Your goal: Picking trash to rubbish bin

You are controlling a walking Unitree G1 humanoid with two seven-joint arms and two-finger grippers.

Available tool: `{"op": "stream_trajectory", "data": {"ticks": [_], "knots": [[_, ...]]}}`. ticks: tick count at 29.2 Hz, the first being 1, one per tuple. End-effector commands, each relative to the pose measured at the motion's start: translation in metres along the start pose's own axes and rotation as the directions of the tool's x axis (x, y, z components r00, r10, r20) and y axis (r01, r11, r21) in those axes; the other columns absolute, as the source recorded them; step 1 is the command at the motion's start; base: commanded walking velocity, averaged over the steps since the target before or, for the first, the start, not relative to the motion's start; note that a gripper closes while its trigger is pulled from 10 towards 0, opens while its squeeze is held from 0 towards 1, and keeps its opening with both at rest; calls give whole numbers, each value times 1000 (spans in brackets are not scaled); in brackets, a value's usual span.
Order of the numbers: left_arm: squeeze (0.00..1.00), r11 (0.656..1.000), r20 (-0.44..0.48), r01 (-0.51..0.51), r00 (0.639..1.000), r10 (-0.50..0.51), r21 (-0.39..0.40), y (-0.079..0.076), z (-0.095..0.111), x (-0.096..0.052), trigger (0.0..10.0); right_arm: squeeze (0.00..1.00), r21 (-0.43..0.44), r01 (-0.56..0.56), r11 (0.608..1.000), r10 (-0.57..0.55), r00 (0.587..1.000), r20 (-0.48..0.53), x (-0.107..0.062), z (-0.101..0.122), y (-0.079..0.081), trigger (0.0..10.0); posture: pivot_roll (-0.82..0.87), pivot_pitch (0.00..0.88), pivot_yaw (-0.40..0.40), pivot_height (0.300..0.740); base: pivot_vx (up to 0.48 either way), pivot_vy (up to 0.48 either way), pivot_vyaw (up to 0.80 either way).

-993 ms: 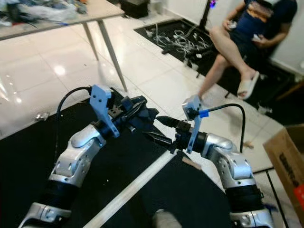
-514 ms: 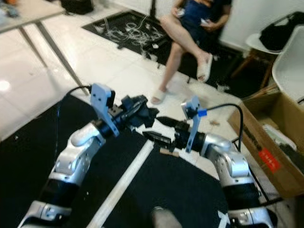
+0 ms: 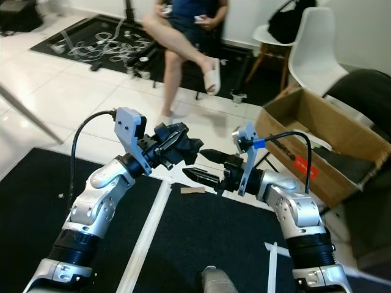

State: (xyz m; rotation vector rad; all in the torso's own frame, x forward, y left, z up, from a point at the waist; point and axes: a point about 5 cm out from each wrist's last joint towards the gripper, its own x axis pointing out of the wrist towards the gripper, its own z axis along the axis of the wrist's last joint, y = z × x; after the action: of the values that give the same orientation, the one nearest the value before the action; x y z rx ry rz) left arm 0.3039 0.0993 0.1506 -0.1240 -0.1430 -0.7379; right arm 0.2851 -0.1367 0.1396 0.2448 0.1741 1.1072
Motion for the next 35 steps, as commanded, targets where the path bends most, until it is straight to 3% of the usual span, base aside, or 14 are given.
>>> {"op": "stream_trajectory", "data": {"ticks": [1, 35], "knots": [[0, 1000, -8, 15, 1000, -15, -9, -2, -3, 0, 10000, 0, 8, -3, 1000, 3, 1000, -8, 0, -1, 0, 10000, -50, 0, -44, 740, 0, 0, -769], [0, 1000, -9, 14, 1000, -14, -14, -1, -4, 1, 10000, 0, 6, -8, 1000, 8, 1000, -11, 0, -1, -1, 10000, -50, 0, -44, 740, 0, 0, -769]]}}
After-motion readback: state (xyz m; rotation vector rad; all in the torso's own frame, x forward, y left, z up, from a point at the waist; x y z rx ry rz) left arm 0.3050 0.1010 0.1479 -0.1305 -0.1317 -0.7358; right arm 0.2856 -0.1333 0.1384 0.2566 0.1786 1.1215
